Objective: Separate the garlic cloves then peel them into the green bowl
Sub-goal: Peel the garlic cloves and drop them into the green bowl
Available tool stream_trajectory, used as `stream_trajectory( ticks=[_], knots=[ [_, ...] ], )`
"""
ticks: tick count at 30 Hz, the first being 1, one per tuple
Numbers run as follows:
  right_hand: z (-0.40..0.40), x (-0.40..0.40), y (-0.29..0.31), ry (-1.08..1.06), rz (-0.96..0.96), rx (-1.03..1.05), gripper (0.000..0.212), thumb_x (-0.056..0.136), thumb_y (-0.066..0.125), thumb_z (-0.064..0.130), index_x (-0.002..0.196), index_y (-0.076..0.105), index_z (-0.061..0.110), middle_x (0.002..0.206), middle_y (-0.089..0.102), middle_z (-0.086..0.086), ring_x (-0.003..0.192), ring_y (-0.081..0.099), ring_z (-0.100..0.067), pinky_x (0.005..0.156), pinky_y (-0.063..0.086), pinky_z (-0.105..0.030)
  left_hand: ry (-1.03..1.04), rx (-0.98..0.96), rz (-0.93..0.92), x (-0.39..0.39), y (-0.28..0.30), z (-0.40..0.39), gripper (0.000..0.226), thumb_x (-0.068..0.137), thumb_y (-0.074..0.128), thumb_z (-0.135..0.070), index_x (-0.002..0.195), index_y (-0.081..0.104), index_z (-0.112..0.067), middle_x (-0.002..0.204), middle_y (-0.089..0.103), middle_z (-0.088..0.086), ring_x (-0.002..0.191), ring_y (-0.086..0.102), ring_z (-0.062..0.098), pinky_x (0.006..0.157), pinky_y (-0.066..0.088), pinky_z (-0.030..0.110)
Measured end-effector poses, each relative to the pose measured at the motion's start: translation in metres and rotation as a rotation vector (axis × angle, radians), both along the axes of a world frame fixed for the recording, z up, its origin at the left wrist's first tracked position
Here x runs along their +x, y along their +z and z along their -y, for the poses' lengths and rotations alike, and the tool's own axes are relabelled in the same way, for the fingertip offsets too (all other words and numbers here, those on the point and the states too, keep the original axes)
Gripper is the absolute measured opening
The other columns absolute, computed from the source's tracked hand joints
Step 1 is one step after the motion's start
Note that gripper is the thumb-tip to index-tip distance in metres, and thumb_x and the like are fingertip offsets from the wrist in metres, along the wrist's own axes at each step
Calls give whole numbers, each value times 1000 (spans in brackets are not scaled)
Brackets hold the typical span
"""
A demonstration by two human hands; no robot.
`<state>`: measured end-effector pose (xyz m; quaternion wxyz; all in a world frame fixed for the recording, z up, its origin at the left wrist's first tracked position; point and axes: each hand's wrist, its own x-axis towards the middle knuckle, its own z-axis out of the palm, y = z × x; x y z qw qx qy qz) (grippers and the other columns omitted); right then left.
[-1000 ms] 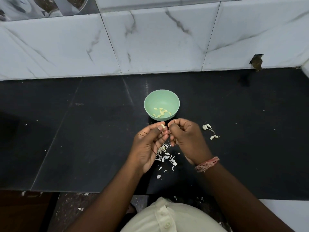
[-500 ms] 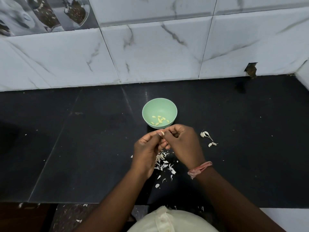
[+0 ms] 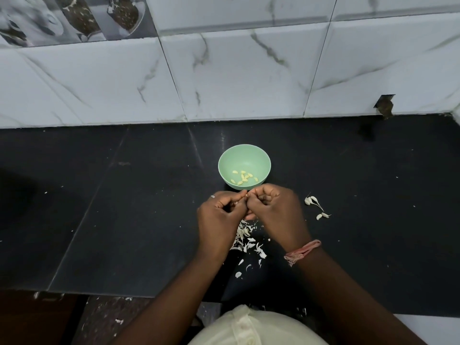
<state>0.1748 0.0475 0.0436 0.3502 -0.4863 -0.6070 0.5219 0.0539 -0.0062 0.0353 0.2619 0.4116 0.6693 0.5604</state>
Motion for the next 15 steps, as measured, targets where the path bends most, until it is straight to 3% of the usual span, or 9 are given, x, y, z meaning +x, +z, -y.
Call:
stream_trajectory(
  ticks=[3, 5, 12, 15],
  knots=[
    [0, 2, 2, 32, -17, 8, 14, 91, 65, 1, 86, 76, 8, 74, 76, -8, 65, 76, -23, 71, 63, -53, -19, 30, -89, -2, 1, 0, 19, 81, 77, 2, 92, 83, -12, 86, 77, -5, 84, 71, 7, 75, 57, 23],
    [0, 3, 3, 47, -29, 11, 15, 91, 64, -1, 84, 76, 5, 72, 75, -11, 65, 76, -23, 70, 63, -52, -30, 19, -48, -3, 0, 0, 19, 82, 77, 2, 93, 83, -12, 86, 77, -4, 84, 71, 6, 74, 55, 20],
    [1, 3, 2, 32, -108, -82, 12, 93, 64, 1, 85, 73, 0, 66, 72, -16, 57, 71, -25, 58, 62, -34, -120, -3, 348, -5, -3, 4, 18, 87, 72, 3, 102, 79, -5, 92, 78, 11, 88, 74, 23, 81, 61, 32],
    [3, 1, 4, 23, -228, -216, 15, 97, 59, 0, 88, 70, -6, 67, 69, -17, 56, 65, -21, 55, 60, -30, -115, 7, 650, -3, -6, 3, 18, 86, 72, -3, 103, 77, 1, 93, 75, 20, 82, 71, 24, 76, 59, 30]
  ],
)
